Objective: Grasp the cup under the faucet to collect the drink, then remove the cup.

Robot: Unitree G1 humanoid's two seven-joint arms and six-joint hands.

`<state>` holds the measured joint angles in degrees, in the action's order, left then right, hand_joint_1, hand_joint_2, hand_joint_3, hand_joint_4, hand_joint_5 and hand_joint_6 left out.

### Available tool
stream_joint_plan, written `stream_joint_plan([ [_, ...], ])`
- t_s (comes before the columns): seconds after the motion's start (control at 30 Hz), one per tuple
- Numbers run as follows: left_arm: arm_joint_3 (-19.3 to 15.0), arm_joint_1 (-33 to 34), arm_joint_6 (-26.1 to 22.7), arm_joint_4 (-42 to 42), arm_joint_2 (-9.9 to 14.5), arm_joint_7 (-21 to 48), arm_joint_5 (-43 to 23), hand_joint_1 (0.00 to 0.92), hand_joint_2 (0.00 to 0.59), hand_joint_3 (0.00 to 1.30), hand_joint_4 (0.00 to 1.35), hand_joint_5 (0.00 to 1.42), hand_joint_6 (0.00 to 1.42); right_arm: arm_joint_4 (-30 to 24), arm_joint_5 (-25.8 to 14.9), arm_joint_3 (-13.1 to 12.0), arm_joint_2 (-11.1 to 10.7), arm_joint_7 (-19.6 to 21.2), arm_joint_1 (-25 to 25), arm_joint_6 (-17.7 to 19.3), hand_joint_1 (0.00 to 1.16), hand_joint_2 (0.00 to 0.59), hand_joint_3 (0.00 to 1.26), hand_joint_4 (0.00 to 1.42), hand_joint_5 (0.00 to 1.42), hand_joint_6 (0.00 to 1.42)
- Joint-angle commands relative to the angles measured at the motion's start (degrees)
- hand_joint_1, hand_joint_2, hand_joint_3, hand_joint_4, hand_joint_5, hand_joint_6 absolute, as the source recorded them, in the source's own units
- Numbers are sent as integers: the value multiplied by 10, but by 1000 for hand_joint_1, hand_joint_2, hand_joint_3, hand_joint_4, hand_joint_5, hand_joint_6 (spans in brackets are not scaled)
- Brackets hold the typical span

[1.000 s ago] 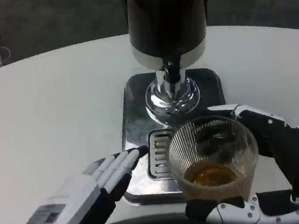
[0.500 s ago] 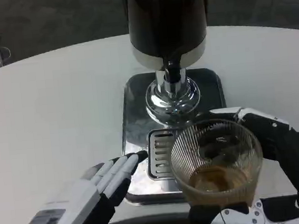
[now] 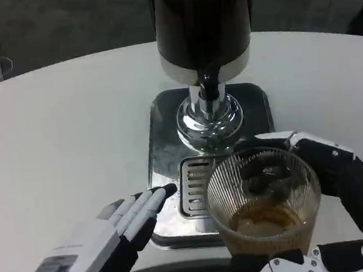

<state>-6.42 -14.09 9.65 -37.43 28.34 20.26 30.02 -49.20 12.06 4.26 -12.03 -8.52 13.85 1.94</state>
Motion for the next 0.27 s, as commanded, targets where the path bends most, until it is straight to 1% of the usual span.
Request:
stream_joint_plan([
  [0.03,-4,-9,-5,-4,-2,-4,5,0,69,0,0,0,0,-17,-6,-1,2,-1,2,23,1006,127,1019,1253,1343,1424],
  [0.27,-3,-9,-9,-5,-2,-4,5,0,69,0,0,0,0,-18,-6,-2,2,-1,3,24,1006,127,1018,1253,1343,1424],
])
